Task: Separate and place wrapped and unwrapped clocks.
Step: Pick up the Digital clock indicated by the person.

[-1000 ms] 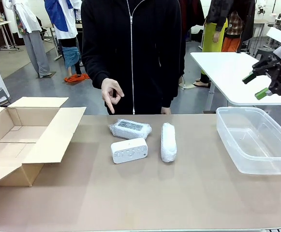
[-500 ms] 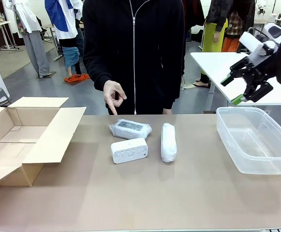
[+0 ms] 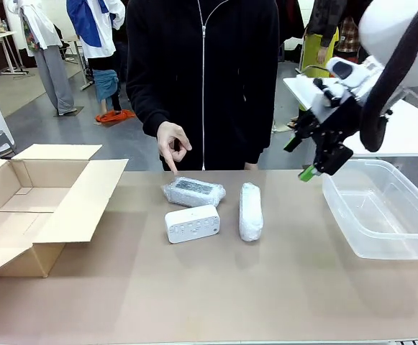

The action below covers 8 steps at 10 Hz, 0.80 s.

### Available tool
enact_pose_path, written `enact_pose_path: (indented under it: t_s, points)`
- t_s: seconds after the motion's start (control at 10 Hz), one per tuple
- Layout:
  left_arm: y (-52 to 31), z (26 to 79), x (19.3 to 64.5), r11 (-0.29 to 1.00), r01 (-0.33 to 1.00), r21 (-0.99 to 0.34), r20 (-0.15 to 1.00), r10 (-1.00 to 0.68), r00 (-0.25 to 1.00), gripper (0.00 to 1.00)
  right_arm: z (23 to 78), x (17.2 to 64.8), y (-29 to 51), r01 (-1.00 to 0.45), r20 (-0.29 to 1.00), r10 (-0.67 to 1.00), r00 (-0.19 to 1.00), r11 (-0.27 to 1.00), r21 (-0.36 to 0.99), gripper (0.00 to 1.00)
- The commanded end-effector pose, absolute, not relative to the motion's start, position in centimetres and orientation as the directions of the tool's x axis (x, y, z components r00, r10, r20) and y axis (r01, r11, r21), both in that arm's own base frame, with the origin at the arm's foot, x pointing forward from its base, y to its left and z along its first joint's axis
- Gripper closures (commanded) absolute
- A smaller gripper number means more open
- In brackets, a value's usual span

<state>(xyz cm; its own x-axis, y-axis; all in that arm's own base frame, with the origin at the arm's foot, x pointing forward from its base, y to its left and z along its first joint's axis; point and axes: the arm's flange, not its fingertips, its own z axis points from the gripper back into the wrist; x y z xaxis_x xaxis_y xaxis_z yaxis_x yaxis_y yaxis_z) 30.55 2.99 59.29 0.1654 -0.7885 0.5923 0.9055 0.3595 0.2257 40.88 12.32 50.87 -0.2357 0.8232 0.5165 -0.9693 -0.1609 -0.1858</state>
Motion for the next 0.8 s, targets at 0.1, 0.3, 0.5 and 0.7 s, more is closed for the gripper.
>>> enact_pose_path:
  t_s: [0.1, 0.3, 0.5, 0.7]
  points:
    - [3.3, 59.2, 30.6, 0.342, 0.912, 0.225, 0.601, -0.786, 0.147, 0.0, 50.6, 41.5, 18.1, -0.965, 0.44, 0.859, -0.26, -0.215, -0.151, 0.0]
    - [3.3, 59.2, 30.6, 0.342, 0.912, 0.225, 0.601, -0.786, 0.147, 0.0, 50.7, 40.6, 21.8, -0.958, 0.429, 0.857, -0.286, -0.251, -0.137, 0.0]
    - [3.3, 59.2, 30.6, 0.342, 0.912, 0.225, 0.601, -0.786, 0.147, 0.0, 50.3, 40.0, 24.7, -0.956, 0.406, 0.866, -0.292, -0.27, -0.111, 0.0]
    - [3.3, 59.2, 30.6, 0.342, 0.912, 0.225, 0.601, -0.786, 0.147, 0.0, 50.0, 40.8, 26.5, -0.962, 0.354, 0.895, -0.272, -0.252, -0.104, 0.0]
